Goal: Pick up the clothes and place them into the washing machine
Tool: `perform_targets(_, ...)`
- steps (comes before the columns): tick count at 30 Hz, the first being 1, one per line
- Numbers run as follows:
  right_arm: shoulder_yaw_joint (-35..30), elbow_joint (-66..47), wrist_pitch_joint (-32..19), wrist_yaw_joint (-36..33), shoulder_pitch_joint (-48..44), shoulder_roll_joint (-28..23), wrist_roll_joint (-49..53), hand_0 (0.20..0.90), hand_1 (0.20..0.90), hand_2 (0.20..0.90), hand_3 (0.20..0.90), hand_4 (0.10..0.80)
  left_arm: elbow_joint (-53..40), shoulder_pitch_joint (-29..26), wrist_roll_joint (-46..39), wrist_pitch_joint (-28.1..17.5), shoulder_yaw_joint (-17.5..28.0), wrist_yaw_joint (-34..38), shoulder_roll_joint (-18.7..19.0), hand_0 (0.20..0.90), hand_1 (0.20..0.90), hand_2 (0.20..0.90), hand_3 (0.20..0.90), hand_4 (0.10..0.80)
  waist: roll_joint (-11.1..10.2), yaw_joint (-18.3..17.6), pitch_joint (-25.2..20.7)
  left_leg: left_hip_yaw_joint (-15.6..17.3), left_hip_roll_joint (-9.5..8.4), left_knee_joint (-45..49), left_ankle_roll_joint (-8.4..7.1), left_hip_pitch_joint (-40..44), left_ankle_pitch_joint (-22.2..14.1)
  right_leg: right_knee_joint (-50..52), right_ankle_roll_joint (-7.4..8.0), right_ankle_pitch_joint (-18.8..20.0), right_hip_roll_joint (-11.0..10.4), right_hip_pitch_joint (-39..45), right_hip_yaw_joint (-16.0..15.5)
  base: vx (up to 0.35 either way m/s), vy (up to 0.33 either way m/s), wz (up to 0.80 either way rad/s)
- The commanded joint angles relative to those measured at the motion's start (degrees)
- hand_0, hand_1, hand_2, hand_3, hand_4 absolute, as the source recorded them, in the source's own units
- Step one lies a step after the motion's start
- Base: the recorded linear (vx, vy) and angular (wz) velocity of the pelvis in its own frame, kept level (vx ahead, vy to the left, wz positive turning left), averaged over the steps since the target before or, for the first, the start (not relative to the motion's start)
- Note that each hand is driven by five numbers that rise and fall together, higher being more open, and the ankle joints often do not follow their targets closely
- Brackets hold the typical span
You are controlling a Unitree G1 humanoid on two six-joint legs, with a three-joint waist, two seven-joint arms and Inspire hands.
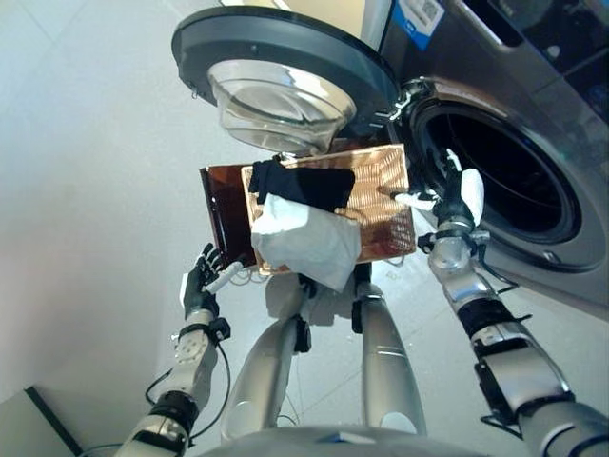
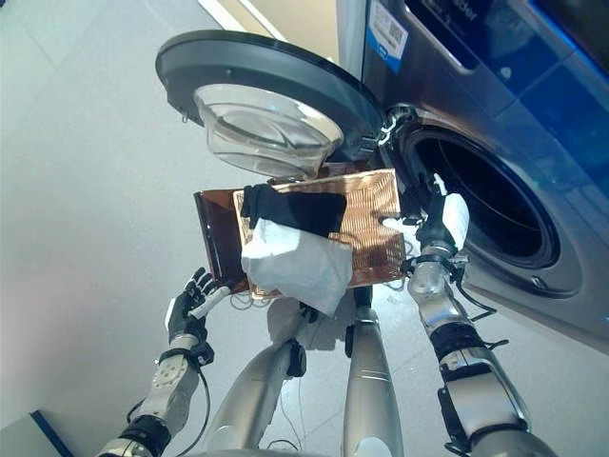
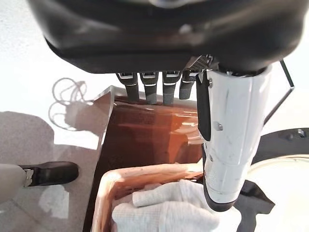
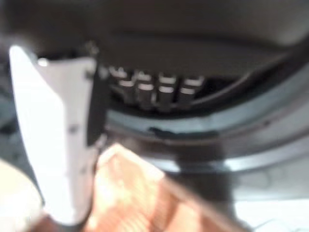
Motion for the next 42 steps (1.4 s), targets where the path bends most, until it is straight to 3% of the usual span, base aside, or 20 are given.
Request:
perform_targets(1,3.55,0.85,0.71,-2.05,-0.98,-3.76,-6.84,0.900,0.900,0.900,0.900,0.800,0.17,1.56,2.26,-3.95,2.77,1.42,1.36,0.900,0.900,0.900,0.900,0.800,0.06,1.46,-3.77,0.63,0.24,3.33,-5.24,-2.77,-3.66,-9.72,0.49,5.42,0.15,2.68,-1.97,-0.004,-0.009,0.05)
perform_targets(4,7.73,6.09,0.74,-1.09,-2.94,-4.21,-10.51,0.900,0.900,0.900,0.900,0.800,1.88,0.76,3.23,-3.75,1.92,1.16,1.09,0.900,0.900,0.900,0.900,0.800,-0.26,1.67,-3.65,0.64,0.20,3.43,-5.28,-2.56,-3.64,-9.86,0.52,5.53,0.15,3.09,-2.11,-0.009,-0.010,0.02)
perform_targets(6,9.65,3.90,0.55,0.05,-2.68,-4.32,-12.69,0.900,0.900,0.900,0.900,0.800,1.26,0.73,3.44,-3.72,1.49,1.16,1.06,0.900,0.900,0.900,0.900,0.800,-0.51,1.46,-3.29,0.69,0.25,3.68,-5.25,-2.51,-3.71,-9.68,0.51,5.59,0.20,3.20,-2.18,0.000,0.000,0.00)
perform_targets(21,12.49,-2.02,0.67,0.02,-1.90,-3.47,-16.75,0.900,0.900,0.900,0.900,0.800,0.10,-0.48,3.91,-3.86,0.71,2.81,1.33,0.900,0.900,0.900,0.900,0.800,-0.49,1.06,-1.43,0.98,0.40,3.60,-5.42,-2.35,-3.34,-9.78,0.38,5.85,0.51,3.33,-1.94,0.000,0.000,0.00)
perform_targets(31,18.10,-5.38,-0.93,2.10,-1.86,-2.98,-21.18,0.900,0.900,0.900,0.900,0.800,0.66,-0.04,3.16,-3.97,0.16,1.88,1.37,0.900,0.900,0.900,0.900,0.800,-0.21,1.18,-1.61,1.28,0.38,3.43,-5.56,-2.28,-3.19,-9.95,0.44,5.96,0.52,3.30,-1.69,0.003,-0.002,-0.01)
perform_targets(42,17.90,-6.90,-1.49,1.29,-3.51,-1.04,-18.11,0.900,0.900,0.900,0.900,0.800,-0.73,-0.15,3.80,-3.92,-1.31,3.17,0.99,0.900,0.900,0.900,0.900,0.800,-0.82,1.62,-1.50,0.75,0.54,3.75,-5.44,-1.34,-3.29,-10.01,0.65,6.08,-0.01,4.39,-2.66,0.002,-0.003,0.06)
